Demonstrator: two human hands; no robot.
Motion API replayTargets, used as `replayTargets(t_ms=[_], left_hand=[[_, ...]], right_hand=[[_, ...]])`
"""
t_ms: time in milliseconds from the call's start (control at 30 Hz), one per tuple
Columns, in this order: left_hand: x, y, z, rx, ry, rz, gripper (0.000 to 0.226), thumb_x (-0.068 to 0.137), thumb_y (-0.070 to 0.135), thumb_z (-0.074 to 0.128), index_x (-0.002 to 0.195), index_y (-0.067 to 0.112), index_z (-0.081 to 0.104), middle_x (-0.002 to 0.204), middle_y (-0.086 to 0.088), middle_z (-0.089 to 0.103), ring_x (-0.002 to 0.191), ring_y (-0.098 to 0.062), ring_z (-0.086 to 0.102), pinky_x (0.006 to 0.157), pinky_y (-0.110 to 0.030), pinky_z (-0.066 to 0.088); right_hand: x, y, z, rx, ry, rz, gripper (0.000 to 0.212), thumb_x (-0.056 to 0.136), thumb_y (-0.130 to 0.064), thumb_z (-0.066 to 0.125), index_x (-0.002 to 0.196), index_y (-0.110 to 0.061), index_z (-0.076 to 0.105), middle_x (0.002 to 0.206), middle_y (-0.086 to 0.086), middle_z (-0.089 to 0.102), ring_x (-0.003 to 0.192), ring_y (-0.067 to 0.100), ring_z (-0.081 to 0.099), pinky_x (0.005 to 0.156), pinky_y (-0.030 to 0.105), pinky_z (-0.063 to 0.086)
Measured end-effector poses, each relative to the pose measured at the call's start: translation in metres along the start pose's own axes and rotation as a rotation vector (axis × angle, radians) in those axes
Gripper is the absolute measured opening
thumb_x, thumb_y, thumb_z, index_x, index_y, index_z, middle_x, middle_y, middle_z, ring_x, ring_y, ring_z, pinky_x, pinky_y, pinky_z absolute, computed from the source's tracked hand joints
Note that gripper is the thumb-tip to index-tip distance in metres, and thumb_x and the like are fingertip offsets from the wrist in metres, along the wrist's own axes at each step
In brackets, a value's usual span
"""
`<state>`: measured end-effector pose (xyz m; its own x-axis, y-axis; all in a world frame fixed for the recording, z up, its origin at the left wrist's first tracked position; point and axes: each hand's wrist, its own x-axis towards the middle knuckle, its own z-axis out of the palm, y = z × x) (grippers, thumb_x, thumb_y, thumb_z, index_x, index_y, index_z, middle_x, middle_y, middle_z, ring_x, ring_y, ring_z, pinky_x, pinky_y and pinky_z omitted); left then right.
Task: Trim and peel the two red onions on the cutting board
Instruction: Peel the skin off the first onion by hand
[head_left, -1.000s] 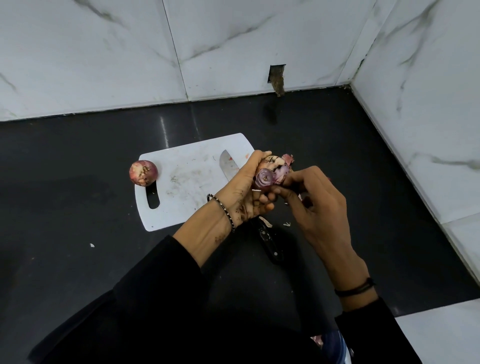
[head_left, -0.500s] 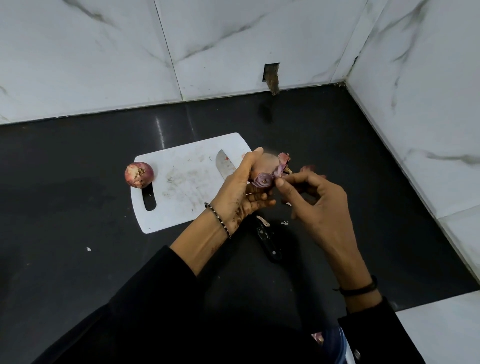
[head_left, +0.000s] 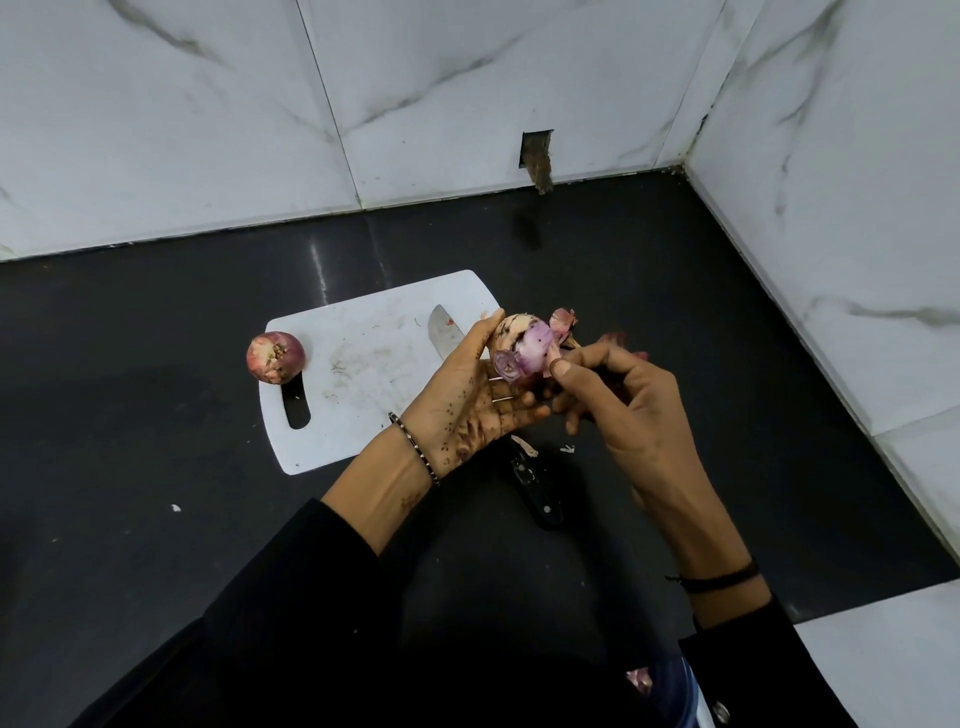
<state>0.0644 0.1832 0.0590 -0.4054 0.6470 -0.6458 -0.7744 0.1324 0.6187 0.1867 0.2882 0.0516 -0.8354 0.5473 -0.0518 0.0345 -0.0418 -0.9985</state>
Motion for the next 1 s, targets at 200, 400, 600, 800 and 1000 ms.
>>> replayTargets(t_ms=[200, 400, 600, 800, 1000], left_hand=[[-0.003, 0.005, 0.002, 0.006, -0.054, 0.039, 0.053, 0.085, 0.048, 0.063, 0.118, 0.006, 0.065, 0.098, -0.015, 0.074, 0.089, -0.025, 0.071, 0.087, -0.042, 0.059], [-0.004, 0.001, -0.001, -0.056, -0.076, 0.095, 0.057, 0.085, 0.039, 0.067, 0.128, 0.003, 0.059, 0.106, -0.018, 0.073, 0.092, -0.028, 0.072, 0.081, -0.041, 0.061], [-0.001, -0.001, -0.012, -0.108, -0.004, 0.045, 0.059, 0.089, 0.043, 0.066, 0.132, 0.004, 0.058, 0.110, -0.018, 0.071, 0.085, -0.023, 0.073, 0.070, -0.032, 0.060], [-0.001, 0.000, -0.016, -0.162, -0.028, -0.028, 0.062, 0.086, 0.043, 0.065, 0.128, -0.002, 0.058, 0.118, -0.024, 0.068, 0.091, -0.027, 0.071, 0.076, -0.031, 0.060], [0.002, 0.000, -0.017, -0.150, -0.054, -0.049, 0.052, 0.085, 0.044, 0.063, 0.107, -0.003, 0.067, 0.107, -0.025, 0.070, 0.085, -0.027, 0.069, 0.073, -0.030, 0.060]], right_hand=[[-0.002, 0.002, -0.003, -0.120, -0.028, -0.023, 0.008, 0.095, -0.018, 0.065, 0.092, -0.011, 0.068, 0.086, 0.011, 0.069, 0.072, 0.030, 0.065, 0.062, 0.027, 0.056], [-0.002, 0.002, -0.003, -0.086, -0.026, -0.038, 0.009, 0.096, -0.014, 0.064, 0.092, -0.007, 0.068, 0.082, 0.012, 0.070, 0.070, 0.031, 0.063, 0.061, 0.028, 0.055], [0.001, 0.000, -0.001, 0.113, 0.103, 0.003, 0.014, 0.092, -0.011, 0.062, 0.079, -0.010, 0.065, 0.074, 0.001, 0.066, 0.069, 0.020, 0.062, 0.054, 0.024, 0.048], [0.004, 0.002, -0.008, 0.177, 0.190, 0.046, 0.013, 0.085, -0.018, 0.061, 0.076, -0.010, 0.065, 0.072, 0.008, 0.062, 0.066, 0.017, 0.059, 0.053, 0.023, 0.047], [0.007, 0.011, -0.010, 0.111, 0.324, 0.090, 0.018, 0.094, -0.011, 0.060, 0.078, -0.012, 0.068, 0.070, 0.006, 0.063, 0.067, 0.016, 0.059, 0.055, 0.023, 0.047]])
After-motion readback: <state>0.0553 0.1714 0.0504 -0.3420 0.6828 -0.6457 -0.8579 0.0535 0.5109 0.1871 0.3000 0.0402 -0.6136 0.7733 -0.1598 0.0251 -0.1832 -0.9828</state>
